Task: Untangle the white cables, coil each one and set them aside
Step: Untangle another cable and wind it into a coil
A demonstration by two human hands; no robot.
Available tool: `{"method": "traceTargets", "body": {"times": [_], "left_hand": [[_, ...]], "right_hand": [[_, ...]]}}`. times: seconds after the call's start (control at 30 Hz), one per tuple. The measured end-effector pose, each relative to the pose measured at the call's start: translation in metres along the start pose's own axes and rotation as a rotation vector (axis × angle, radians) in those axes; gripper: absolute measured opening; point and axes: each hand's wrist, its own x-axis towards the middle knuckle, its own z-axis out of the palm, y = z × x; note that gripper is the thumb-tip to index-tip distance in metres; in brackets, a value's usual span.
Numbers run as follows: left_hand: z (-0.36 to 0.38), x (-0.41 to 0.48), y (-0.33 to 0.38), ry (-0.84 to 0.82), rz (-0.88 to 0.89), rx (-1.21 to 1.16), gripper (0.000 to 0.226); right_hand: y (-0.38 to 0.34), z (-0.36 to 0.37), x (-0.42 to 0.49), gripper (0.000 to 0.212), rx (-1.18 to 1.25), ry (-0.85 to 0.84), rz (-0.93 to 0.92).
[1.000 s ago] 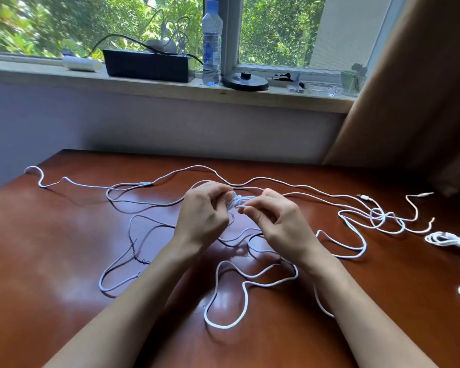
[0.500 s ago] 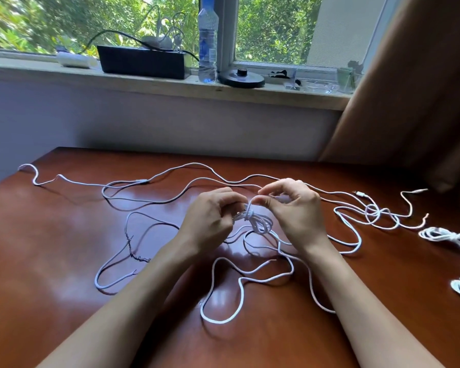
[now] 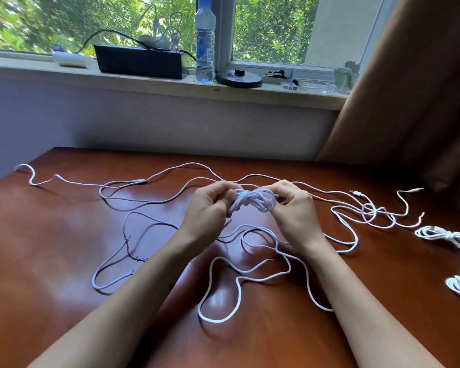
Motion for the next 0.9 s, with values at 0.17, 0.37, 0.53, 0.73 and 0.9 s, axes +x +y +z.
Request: {"method": "traceTargets", "body": {"times": [0.17, 0.37, 0.53, 0.73, 0.9], "left_hand": [[0.001, 0.001, 0.0, 0.117, -0.059, -0.071, 0.022], [-0.005, 0.006, 0.001, 0.251, 0.0, 0.002, 0.03], [-0.008, 0.008, -0.002, 0.398, 0.014, 0.093, 0.028], [-0.011, 0.009, -0.012, 0.423, 0.048, 0.23, 0.025], [-0.013, 0.011, -0.016, 0.424, 0.026, 0.228, 0.024]], "right_hand": [[-0.004, 0.01, -0.004, 0.008, 0.08, -0.091, 0.059], [-0.009, 0.021, -0.008, 0.024, 0.121, -0.231, 0.01], [-0.013, 0.027, -0.012, 0.026, 0.035, -0.187, -0.062], [-0.021, 0.029, -0.015, 0.024, 0.226, -0.158, 0.039], [-0.027, 0.033, -0.017, 0.022, 0.416, -0.208, 0.115]]}}
